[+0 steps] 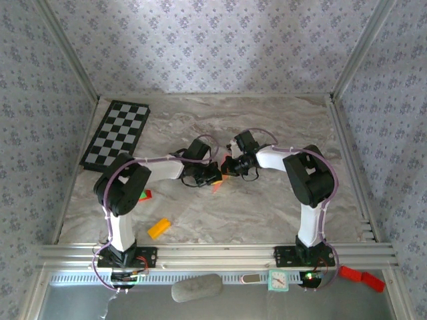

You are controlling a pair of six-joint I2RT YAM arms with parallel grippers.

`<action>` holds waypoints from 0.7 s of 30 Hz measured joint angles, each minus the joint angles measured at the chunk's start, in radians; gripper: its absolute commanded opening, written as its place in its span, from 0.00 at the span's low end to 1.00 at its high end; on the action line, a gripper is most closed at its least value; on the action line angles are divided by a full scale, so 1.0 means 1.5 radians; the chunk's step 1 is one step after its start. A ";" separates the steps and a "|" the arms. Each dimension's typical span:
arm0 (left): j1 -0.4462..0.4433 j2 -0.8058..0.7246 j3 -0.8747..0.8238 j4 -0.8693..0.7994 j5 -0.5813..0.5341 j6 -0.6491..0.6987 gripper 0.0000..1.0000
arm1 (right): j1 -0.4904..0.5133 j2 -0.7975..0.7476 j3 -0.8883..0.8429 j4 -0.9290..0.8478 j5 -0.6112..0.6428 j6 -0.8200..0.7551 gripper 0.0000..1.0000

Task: Fold a paper plane with a square sheet of paper (pick it up from the middle)
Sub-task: Fold the wing for the fifth time at the center of the table.

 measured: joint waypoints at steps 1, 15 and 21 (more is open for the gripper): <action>0.001 0.004 0.000 0.000 0.000 0.000 0.00 | -0.002 0.001 0.000 0.000 -0.002 0.000 0.02; 0.002 0.020 -0.005 0.003 0.005 0.018 0.00 | -0.007 0.010 0.012 -0.014 -0.013 0.000 0.01; 0.002 -0.006 -0.043 0.018 0.002 0.035 0.00 | -0.008 0.017 0.021 -0.026 -0.021 0.000 0.01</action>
